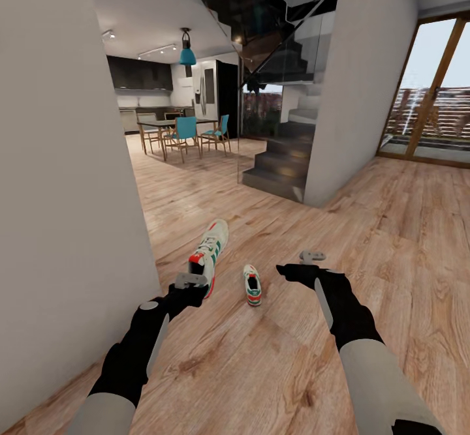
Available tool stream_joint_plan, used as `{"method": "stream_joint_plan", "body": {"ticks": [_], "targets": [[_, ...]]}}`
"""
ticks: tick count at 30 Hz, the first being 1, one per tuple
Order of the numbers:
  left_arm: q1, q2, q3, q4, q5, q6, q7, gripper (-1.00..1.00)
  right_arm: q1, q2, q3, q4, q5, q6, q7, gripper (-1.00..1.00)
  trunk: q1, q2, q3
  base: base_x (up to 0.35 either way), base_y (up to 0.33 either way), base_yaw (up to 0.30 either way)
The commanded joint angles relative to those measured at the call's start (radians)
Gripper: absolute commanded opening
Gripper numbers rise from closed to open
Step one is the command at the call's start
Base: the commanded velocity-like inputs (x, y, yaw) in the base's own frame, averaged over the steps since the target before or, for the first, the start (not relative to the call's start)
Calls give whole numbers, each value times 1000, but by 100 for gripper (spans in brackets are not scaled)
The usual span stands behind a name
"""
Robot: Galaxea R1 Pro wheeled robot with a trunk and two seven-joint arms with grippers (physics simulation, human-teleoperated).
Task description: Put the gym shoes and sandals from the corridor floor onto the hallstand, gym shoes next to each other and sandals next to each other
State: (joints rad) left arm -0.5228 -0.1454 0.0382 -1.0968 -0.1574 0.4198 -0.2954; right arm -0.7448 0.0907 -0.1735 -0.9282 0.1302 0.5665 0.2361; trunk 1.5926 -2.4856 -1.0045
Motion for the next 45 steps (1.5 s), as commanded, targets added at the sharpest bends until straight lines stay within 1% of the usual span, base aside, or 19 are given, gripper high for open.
{"method": "stream_joint_plan", "body": {"ticks": [1,11,15,19,21,23,24,26,27,28,30,34,38,45], "targets": [[0,-1,4,-1,-11,4,-11,-100,-1,1,-4,-1,11,4,9,100,0,0,-1,0,0,0],[0,-2,3,-1,-11,4,-11,-100,-1,3,-4,-3,10,4,7,100,0,0,-1,11,0,0],[0,-2,-12,-4,-11,4,-11,-100,-1,2,-4,-1,12,4,8,100,0,0,-1,157,0,0],[0,-2,-63,-7,-11,4,-11,-100,-1,2,-4,1,12,4,8,100,0,0,-1,289,0,0],[-1,-2,-116,-7,-11,4,-10,-100,-1,2,-4,1,11,4,9,100,0,0,-1,323,0,0],[0,-2,-144,-7,-10,4,-10,-100,-1,2,-4,1,11,4,9,100,0,0,-1,332,0,0],[0,-3,-149,-8,-8,4,-10,-100,-1,2,-3,1,11,4,9,100,0,0,-1,335,0,0],[0,-9,-161,-8,10,3,-10,-100,-1,2,-2,2,11,4,8,100,0,0,-1,337,0,0],[-1,-14,-166,-9,31,3,-10,-100,-1,3,-2,2,11,4,8,100,0,0,-1,339,0,0],[-1,-15,-168,-9,43,3,-10,-100,-1,3,-1,2,12,4,8,100,0,0,-1,339,0,0],[-2,-19,-172,-15,91,1,-9,-100,-1,3,-1,3,12,4,9,100,0,0,-1,340,18,0],[-2,-21,-174,-28,131,1,-9,-100,-1,2,-2,3,10,4,9,100,0,0,-1,339,71,0],[-3,-22,-175,-54,142,1,-8,-100,-1,2,-1,3,13,4,9,100,0,0,-1,329,123,0],[-3,-21,-175,-68,145,0,-7,-100,-1,3,0,3,16,4,9,100,0,0,-1,281,124,0]]}}
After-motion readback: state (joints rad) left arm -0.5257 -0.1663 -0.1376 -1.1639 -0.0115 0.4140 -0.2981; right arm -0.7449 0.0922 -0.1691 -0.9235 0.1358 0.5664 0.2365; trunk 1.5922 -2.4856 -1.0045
